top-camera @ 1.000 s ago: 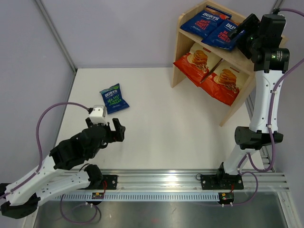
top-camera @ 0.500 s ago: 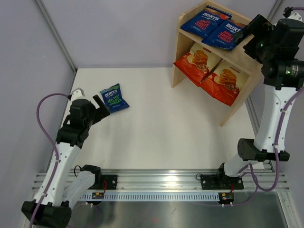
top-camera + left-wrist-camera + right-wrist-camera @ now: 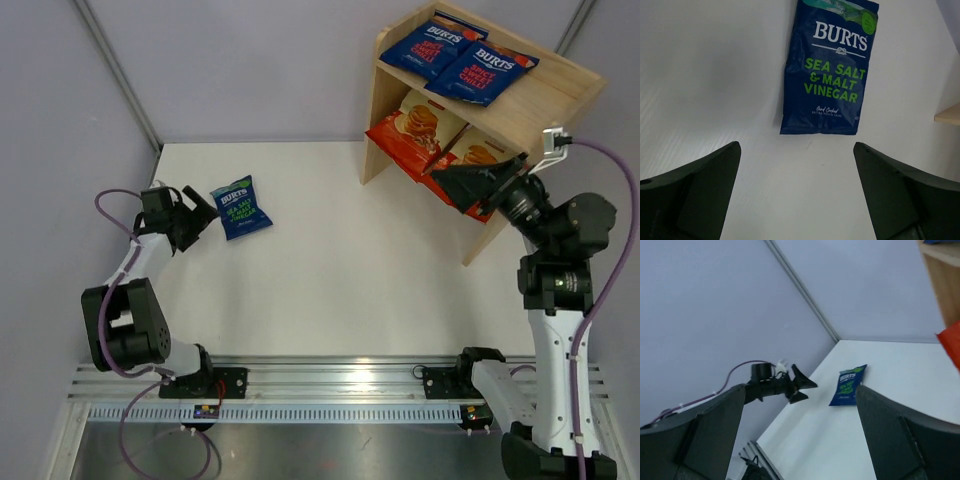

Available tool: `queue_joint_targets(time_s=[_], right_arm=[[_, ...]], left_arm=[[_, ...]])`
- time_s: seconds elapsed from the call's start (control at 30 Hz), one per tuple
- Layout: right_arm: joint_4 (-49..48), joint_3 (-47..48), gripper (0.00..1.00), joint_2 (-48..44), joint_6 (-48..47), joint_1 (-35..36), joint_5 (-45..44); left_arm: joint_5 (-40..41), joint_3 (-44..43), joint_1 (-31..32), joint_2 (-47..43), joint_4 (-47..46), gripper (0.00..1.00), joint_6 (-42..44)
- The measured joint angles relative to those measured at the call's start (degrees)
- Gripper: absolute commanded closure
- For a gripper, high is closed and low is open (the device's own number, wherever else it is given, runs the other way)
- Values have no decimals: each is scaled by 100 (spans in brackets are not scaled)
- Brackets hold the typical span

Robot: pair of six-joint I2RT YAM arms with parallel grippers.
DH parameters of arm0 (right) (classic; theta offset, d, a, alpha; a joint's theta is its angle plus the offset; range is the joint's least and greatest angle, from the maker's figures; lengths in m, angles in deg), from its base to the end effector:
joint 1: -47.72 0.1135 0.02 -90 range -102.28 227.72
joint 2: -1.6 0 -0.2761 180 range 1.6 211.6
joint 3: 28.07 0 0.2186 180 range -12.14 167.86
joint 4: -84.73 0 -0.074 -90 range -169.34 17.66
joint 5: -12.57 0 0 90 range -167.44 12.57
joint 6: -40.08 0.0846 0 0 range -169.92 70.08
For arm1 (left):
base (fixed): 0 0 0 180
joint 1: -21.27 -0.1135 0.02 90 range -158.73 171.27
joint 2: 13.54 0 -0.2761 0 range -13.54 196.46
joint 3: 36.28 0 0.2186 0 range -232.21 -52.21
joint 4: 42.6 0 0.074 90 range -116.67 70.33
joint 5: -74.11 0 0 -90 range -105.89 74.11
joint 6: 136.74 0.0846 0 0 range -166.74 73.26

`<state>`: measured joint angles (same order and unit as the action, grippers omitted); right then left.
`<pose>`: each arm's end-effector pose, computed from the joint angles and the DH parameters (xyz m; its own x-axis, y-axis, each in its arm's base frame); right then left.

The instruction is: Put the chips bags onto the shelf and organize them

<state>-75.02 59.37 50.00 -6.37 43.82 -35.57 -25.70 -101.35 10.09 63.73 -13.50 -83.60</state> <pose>0.1397 0.0471 0.5018 -0.1664 0.5257 -0.8342 -0.6415 0.5848 0.4965 0.2883 0.0423 0.2328 -0.4788 -0.6971 -0.5336 -0.4408 0.7165 -0.5406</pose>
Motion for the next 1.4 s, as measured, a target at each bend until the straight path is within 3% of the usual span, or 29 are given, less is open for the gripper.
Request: queue_joint_targets(time_s=[0.17,0.33,0.57,0.77,1.03,1.23,1.3,1.4], right_arm=[[-737,-1469,2,-656,706,28,651],[-1545,-2347,4,-1198,1239,546,990],[-1943,-2776,5,-1342,1545,1054,1097],[-1851,-2769,5,-1515,1469,1268,1139],[-1622,-2769,6,-1624,1202,1305,1123],[-1443,-2767,7,-1613,1049,1307,1106],[-1397,-2767,7,-1600,999,1311,1064],[-1327,-2782,7,-1578,942,1314,966]], left_arm=[[-391,-546,-96,1440,-439,5,-17],[-732,-1248,-107,2601,-916,6,59],[-903,-2159,-109,3519,-914,9,155],[-909,-3047,-101,4179,-568,21,385],[-940,-3497,15,4524,-328,54,509],[-1255,-3394,31,4612,-592,95,326],[-1384,-3150,28,4566,-990,100,256],[-1565,-2490,35,4299,-1698,100,26]])
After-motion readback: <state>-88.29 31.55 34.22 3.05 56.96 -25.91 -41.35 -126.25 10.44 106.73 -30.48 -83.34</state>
